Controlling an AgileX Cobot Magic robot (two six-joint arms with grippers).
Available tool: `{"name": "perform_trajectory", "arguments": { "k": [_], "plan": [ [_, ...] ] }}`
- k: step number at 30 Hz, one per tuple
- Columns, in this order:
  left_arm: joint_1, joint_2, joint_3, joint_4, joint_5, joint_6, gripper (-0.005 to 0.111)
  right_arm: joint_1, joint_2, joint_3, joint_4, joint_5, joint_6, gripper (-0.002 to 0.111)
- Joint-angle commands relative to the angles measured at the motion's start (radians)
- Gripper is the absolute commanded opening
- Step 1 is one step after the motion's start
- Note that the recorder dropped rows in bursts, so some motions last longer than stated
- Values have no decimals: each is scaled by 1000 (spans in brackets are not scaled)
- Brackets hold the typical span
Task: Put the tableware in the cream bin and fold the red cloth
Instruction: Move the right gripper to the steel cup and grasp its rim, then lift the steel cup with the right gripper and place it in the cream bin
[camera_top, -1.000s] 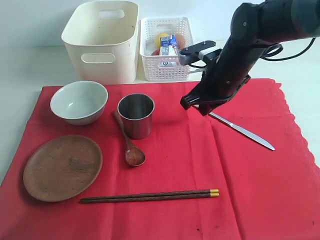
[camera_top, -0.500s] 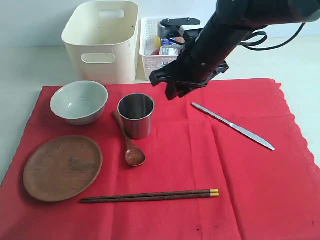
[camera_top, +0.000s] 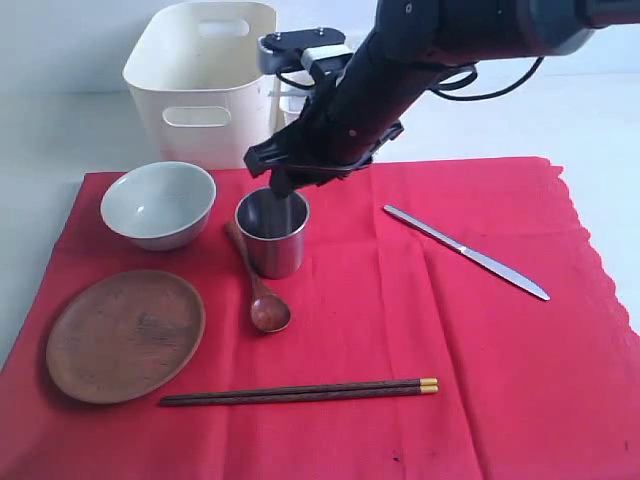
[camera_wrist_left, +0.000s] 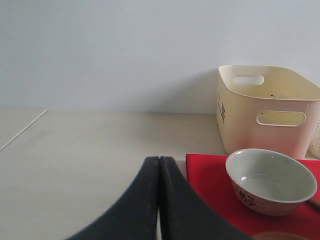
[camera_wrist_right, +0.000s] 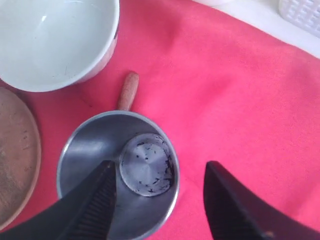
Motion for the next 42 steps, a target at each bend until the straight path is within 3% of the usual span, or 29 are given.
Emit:
{"name": "perform_trajectory", "arguments": {
  "k": [1, 9, 20, 31, 42],
  "plan": [
    [3, -3, 0, -5, -4, 0, 0, 4, 53, -5, 1, -63, -10, 52],
    [3, -3, 0, -5, -4, 0, 0, 4, 91, -5, -1, -78, -32, 46],
    [3, -3, 0, -5, -4, 0, 0, 4, 80, -5, -9, -66, -53, 0],
    [3, -3, 0, -5, -4, 0, 0, 2, -91, -10, -68, -70, -50, 0],
    [3, -3, 0, -5, -4, 0, 0, 2, -167, -10, 19, -464, -50, 0]
  ]
}}
